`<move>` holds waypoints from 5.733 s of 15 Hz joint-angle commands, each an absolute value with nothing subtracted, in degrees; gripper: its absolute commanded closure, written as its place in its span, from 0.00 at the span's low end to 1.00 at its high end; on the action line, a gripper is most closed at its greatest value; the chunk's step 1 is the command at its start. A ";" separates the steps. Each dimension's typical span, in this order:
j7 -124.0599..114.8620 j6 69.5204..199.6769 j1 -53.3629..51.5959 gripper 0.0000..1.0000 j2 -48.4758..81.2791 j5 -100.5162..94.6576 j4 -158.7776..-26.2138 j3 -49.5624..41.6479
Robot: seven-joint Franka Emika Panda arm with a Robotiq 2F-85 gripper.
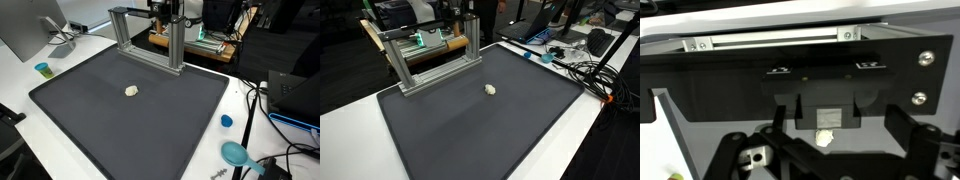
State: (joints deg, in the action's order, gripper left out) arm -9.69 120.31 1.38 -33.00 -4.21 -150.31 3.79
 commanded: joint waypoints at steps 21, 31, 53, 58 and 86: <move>-13.97 125.65 3.56 0.18 -42.10 -4.49 -157.00 5.01; -11.71 121.77 2.61 0.58 -40.95 -3.67 -156.94 3.99; -6.64 122.16 3.76 0.72 -38.90 -5.66 -154.07 2.03; -8.36 116.36 2.79 0.71 -37.88 -4.39 -152.59 2.78; -8.37 113.87 12.62 0.78 -24.58 -14.60 -131.04 -3.83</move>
